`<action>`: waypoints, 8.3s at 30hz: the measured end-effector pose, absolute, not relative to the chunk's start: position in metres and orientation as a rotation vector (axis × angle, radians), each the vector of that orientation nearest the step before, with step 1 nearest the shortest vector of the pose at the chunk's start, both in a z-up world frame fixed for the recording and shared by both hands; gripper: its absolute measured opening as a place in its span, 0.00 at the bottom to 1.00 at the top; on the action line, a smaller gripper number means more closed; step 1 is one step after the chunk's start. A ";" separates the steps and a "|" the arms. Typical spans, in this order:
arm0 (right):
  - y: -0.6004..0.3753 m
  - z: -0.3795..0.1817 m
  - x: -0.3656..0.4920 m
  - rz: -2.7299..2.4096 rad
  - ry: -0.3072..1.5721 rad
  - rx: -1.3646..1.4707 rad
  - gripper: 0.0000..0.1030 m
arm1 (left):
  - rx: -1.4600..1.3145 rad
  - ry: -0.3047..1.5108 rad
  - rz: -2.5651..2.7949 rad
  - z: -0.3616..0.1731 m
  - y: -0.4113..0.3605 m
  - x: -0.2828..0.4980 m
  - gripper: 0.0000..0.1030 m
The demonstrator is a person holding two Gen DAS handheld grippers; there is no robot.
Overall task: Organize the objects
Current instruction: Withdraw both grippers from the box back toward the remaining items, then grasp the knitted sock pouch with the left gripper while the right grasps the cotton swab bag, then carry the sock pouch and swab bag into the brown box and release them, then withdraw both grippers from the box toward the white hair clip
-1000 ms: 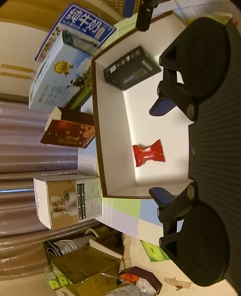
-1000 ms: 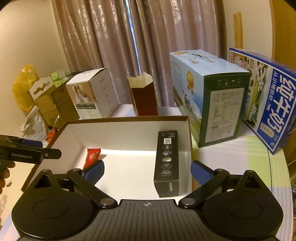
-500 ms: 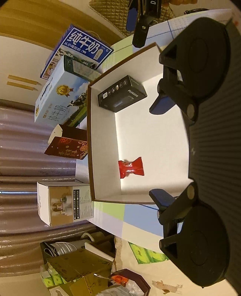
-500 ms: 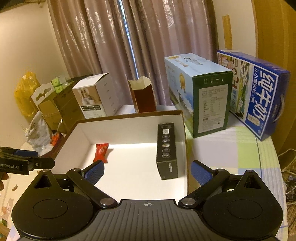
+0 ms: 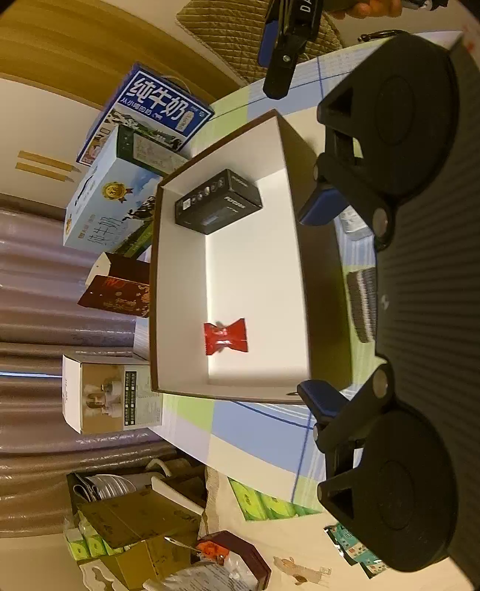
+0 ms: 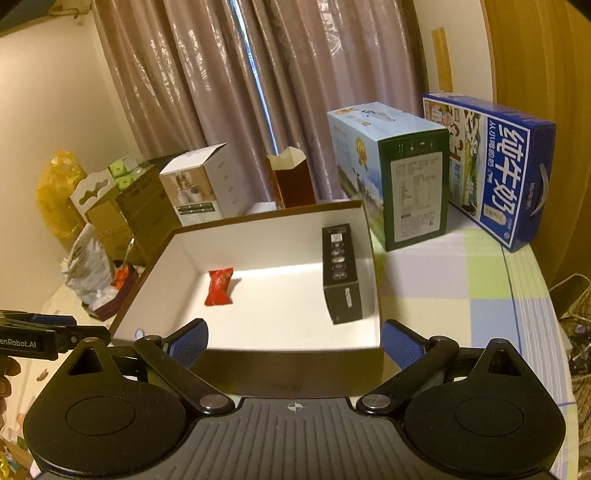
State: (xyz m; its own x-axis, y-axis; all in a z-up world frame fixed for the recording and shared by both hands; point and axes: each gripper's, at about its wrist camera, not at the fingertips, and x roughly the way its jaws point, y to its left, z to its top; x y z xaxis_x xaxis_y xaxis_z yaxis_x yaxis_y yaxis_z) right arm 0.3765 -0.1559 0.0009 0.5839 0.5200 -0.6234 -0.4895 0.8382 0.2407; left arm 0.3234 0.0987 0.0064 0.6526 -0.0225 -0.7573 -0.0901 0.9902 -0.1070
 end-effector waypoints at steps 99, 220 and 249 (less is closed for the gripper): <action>-0.217 -0.119 0.318 0.619 0.968 -0.076 0.18 | -0.234 1.043 0.056 -0.109 0.079 0.278 0.86; -0.097 -0.068 0.463 0.652 0.828 0.020 0.78 | -0.110 0.923 0.029 -0.060 0.100 0.448 0.80; -0.128 -0.028 0.404 0.636 0.764 0.051 0.91 | -0.083 0.878 0.057 -0.013 0.077 0.374 0.86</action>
State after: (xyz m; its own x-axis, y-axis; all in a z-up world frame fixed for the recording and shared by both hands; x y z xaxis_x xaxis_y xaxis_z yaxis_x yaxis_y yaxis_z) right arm 0.4038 -0.1282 -0.0275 0.5454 0.5544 -0.6287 -0.5185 0.8125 0.2666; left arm 0.3736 0.0771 -0.0126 0.6371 0.0158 -0.7706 -0.0838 0.9953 -0.0489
